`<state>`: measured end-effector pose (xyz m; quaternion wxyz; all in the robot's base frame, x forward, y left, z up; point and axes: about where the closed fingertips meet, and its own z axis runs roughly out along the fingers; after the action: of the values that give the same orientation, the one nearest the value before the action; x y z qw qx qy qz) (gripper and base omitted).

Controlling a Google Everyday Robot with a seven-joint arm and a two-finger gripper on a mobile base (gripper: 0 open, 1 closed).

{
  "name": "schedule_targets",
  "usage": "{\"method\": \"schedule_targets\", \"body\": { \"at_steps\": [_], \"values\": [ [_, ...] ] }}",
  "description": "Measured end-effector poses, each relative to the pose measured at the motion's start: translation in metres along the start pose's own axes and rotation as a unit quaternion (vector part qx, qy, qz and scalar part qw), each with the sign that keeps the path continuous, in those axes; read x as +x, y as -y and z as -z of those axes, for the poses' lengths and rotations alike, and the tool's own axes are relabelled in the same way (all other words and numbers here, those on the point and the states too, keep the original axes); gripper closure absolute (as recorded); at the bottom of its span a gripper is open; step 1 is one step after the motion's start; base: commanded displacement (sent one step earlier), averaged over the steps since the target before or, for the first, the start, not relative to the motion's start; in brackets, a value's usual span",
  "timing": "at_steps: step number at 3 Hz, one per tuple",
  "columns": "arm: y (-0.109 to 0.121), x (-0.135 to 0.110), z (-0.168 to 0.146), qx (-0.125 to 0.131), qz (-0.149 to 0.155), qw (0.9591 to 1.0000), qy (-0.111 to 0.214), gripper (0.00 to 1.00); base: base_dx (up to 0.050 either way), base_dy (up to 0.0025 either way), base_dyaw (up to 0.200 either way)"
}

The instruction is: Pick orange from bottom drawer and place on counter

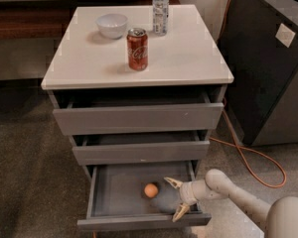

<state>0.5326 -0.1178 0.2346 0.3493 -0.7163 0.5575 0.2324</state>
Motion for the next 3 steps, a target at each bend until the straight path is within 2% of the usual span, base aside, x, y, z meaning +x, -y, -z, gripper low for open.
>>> {"method": "schedule_targets", "body": {
  "at_steps": [1,2,3],
  "values": [
    [0.0,-0.003,0.0,-0.008,-0.003,0.9999,0.008,0.0,0.0,0.0,0.0],
    [0.01,-0.007,0.002,-0.012,-0.005,0.9997,0.02,0.0,0.0,0.0,0.0],
    [0.029,-0.009,0.001,-0.017,-0.01,0.9993,0.033,0.0,0.0,0.0,0.0]
  ]
}}
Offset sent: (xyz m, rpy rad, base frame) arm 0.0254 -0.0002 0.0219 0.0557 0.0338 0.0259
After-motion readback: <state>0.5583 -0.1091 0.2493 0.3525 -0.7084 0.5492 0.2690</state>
